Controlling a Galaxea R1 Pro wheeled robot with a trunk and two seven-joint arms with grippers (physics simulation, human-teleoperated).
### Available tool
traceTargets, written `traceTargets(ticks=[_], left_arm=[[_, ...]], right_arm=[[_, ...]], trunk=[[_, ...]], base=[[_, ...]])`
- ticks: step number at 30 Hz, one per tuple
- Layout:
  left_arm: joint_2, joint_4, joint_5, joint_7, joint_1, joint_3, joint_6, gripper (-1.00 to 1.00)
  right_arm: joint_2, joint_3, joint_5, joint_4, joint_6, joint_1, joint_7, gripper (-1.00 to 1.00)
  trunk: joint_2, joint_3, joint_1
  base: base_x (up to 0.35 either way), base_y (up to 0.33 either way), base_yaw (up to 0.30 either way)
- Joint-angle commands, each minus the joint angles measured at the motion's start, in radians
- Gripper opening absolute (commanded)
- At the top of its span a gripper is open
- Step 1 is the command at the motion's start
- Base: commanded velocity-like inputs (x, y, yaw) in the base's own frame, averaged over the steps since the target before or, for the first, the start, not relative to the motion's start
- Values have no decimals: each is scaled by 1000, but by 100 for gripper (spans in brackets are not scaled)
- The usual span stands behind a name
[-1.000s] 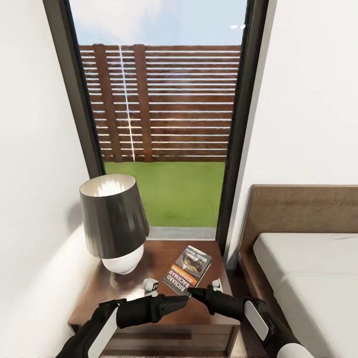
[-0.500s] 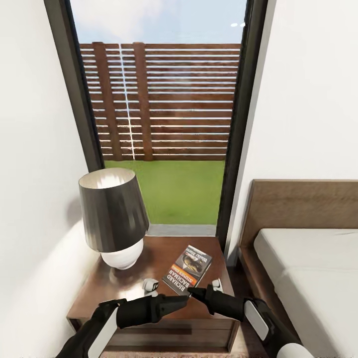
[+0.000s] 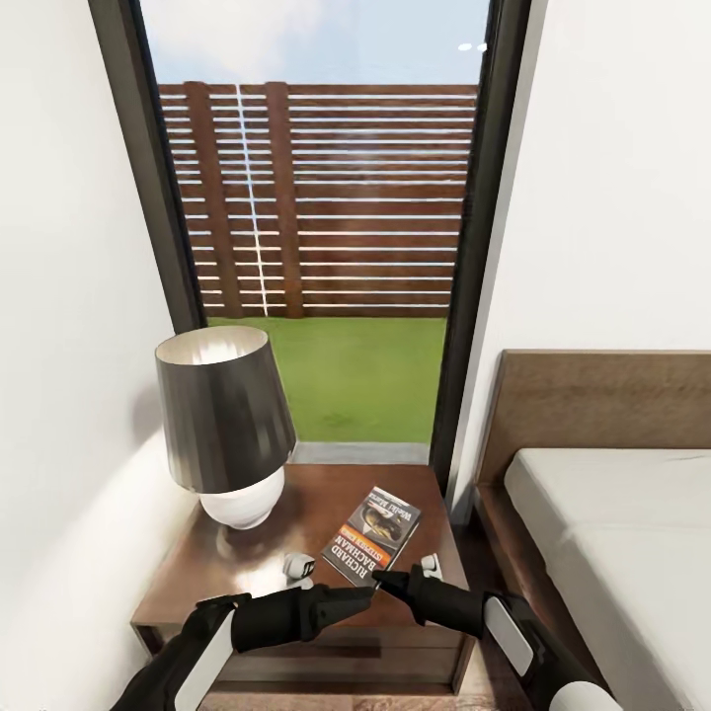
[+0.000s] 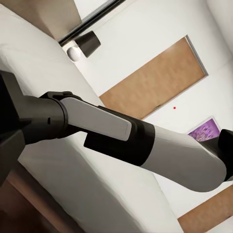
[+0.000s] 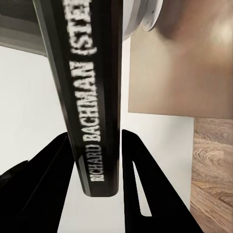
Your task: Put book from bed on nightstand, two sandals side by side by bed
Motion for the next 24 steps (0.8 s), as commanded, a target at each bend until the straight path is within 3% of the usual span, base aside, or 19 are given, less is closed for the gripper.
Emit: traceTargets(ticks=[1, 9, 19, 24], left_arm=[[1, 0, 9, 1, -1, -3, 11, 100], [1, 1, 9, 1, -1, -4, 11, 100], [1, 0, 9, 1, -1, -4, 11, 100], [1, 1, 9, 1, -1, -4, 11, 100]], right_arm=[[-1, 3, -7, 0, 5, -1, -1, -100], [-1, 3, -7, 0, 5, -1, -1, -100], [-1, 3, -7, 0, 5, -1, -1, -100], [-1, 3, -7, 0, 5, -1, -1, -100]], trunk=[[0, -1, 0], [0, -1, 0], [0, -1, 0], [0, -1, 0]], base=[[0, 0, 0], [222, 0, 0], [48, 0, 0], [274, 0, 0]])
